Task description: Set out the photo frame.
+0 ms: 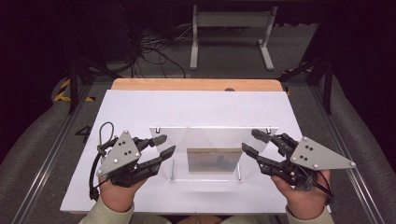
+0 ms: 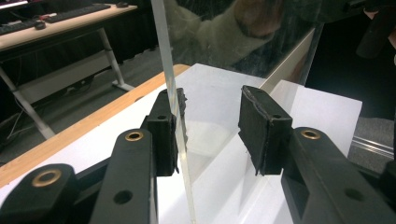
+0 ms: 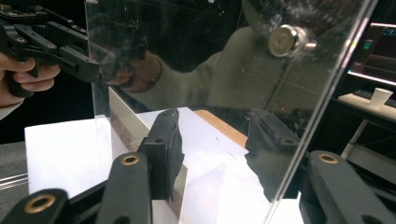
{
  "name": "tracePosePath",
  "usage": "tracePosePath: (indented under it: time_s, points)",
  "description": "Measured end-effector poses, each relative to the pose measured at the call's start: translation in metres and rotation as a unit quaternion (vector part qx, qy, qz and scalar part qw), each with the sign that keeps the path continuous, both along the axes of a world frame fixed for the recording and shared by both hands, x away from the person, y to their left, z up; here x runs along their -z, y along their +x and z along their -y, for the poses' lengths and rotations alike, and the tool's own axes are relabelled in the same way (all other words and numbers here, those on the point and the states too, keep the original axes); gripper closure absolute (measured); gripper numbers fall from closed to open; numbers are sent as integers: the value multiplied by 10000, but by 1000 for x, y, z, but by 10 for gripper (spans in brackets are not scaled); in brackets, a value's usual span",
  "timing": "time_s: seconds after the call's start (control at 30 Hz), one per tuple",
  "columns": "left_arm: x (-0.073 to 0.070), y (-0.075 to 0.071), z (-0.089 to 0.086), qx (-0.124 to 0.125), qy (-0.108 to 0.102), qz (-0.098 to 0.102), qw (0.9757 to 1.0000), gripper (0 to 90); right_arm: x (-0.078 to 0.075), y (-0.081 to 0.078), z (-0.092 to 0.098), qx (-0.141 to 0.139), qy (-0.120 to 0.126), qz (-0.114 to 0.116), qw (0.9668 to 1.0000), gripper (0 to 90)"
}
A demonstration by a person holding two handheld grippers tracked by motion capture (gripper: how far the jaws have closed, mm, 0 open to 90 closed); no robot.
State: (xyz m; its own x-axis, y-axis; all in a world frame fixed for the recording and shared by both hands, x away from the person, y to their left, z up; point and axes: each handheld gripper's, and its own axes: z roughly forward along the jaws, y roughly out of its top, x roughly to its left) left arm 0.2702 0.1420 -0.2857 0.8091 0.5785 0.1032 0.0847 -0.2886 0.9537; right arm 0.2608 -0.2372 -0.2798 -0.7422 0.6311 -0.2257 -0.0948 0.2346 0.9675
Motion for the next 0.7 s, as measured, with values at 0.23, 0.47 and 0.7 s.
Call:
tracePosePath:
  time_s: [0.23,0.47,0.7]
  points:
    - [9,6,2,-162,-105,67,9998,519,11,12,-4,73,6,73,9999,475]
    - [21,23,2,-188,-180,-84,9996,432,27,33,-6,266,-35,-215,9994,429]
    - [33,35,4,-191,-216,-92,9995,375,41,47,-7,336,-60,-570,9978,400]
